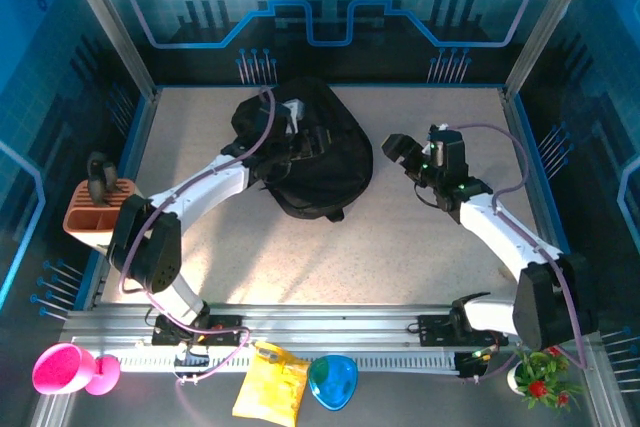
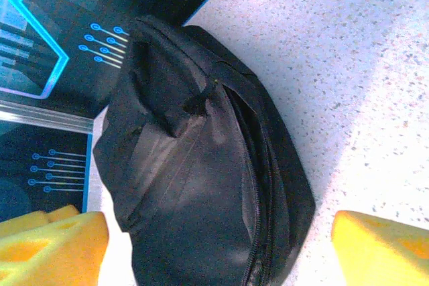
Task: Pack the student bag
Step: Rotate the student bag at the top-center of the table.
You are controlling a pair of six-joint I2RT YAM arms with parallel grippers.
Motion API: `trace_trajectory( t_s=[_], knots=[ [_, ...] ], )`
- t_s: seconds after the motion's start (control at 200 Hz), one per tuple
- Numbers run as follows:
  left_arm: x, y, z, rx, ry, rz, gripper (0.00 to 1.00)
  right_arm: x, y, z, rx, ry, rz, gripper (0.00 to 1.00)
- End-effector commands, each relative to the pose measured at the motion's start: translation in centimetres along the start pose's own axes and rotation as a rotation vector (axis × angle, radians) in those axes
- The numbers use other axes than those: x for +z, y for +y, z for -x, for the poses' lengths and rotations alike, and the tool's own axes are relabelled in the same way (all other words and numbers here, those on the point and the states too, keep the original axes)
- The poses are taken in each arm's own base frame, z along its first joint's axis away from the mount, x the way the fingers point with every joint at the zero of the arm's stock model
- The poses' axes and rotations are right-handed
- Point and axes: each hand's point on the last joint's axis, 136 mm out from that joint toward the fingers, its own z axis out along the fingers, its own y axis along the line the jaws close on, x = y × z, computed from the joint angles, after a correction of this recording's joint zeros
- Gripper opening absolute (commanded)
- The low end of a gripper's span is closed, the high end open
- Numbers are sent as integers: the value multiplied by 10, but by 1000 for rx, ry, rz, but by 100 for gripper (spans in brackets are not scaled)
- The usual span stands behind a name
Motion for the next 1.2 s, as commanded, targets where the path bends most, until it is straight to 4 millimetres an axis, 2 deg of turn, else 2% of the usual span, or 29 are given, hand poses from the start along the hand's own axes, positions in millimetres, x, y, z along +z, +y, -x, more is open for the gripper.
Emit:
trace_trajectory(
  t_s=[0.0,0.18,0.32,0.45,0.625,0.75,0.89,1.196],
  knots=[
    [-23,41,-3,-163,4,71,64,-4,-11,-7,-56,42,-42,91],
    [-45,113,-18,-370,-12,156,62,3,-7,-22,-46,110,2,94],
    [-52,148,-25,-456,-29,184,56,11,1,-28,-30,151,46,93],
    [-50,179,-26,-499,-67,282,43,15,6,-34,-7,173,57,92],
    [-28,188,-16,-504,-71,282,39,19,11,-37,-1,184,64,91],
    [-15,198,-12,-511,-68,300,30,21,11,-37,3,186,53,89],
    [-2,195,-2,-503,-82,238,30,24,14,-41,-5,178,73,87],
    [16,188,2,-489,-84,133,30,38,8,-62,25,259,85,79]
  ],
)
